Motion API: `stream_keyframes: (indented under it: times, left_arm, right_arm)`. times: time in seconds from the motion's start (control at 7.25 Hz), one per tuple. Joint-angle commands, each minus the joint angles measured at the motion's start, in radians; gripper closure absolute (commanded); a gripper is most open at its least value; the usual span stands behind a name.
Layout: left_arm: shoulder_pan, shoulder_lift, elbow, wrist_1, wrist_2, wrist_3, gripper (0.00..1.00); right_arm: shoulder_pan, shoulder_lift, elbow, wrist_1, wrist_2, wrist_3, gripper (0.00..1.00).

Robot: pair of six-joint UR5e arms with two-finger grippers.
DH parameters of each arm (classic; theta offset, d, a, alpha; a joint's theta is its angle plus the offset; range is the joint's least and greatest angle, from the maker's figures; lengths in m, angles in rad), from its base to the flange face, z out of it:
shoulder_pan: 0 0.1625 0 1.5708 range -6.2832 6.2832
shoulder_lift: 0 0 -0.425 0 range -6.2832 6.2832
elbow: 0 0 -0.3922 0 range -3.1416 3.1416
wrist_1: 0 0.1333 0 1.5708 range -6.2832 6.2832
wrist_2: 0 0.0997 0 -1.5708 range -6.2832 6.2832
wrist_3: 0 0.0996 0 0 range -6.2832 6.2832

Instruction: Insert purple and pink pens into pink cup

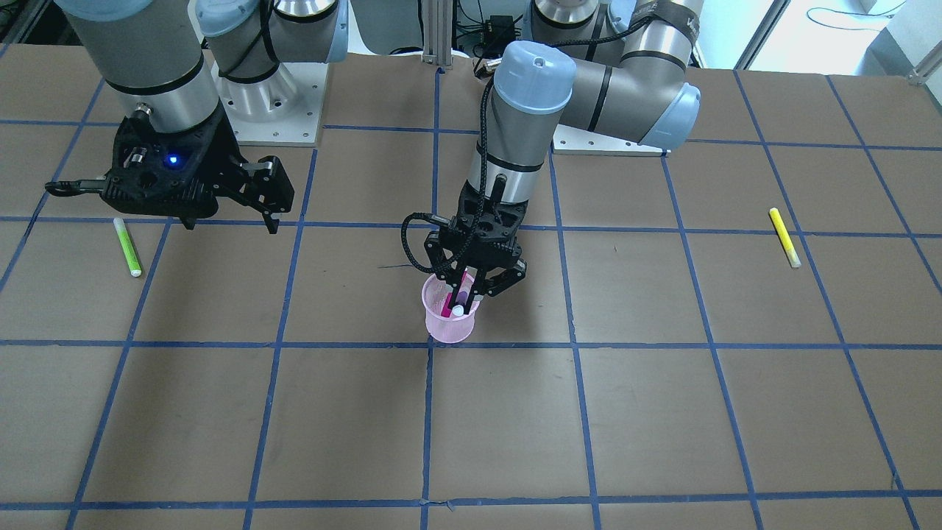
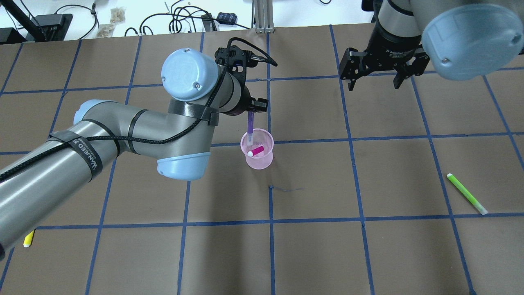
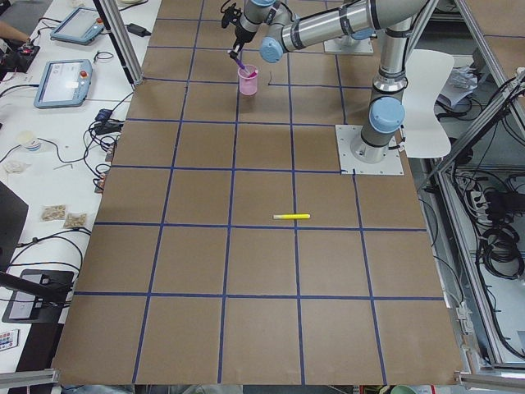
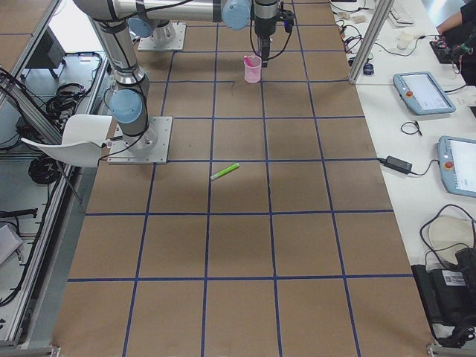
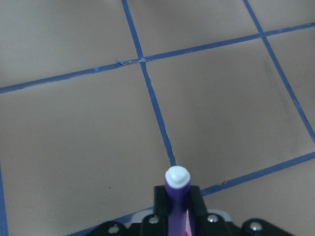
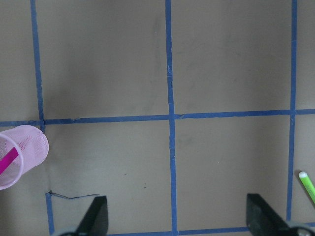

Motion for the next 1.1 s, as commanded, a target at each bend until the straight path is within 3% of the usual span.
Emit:
stream_keyframes:
  times: [0.0,0.28,0.41,0.69,0.83,0.97]
  left_arm:
    - [-0.002,-0.014,-0.003,-0.001,0.001,0.001,1.00]
    - [-0.009,-0.027,-0.012,0.001,0.001,0.001,1.00]
    - [-0.010,-0.029,-0.017,-0.001,0.005,0.001,0.89]
    - [-0.012,-0.030,-0.021,-0.001,0.047,-0.010,0.32]
    - [-0.012,-0.029,-0.020,-0.001,0.047,-0.015,0.23]
    - [-0.012,-0.029,-0.011,0.002,0.045,-0.016,0.19]
  right_arm:
    - [0.001,-0.010,0.021,-0.002,0.001,0.000,0.00]
    - [0.001,-0.010,0.026,-0.002,0.000,0.000,0.00]
    - [0.001,-0.010,0.026,-0.002,0.001,0.000,0.00]
    - [0.001,-0.010,0.026,-0.002,0.001,0.002,0.00]
    - [0.001,-0.010,0.026,-0.002,0.003,0.000,0.00]
    - [0.001,-0.010,0.026,-0.002,0.000,0.000,0.00]
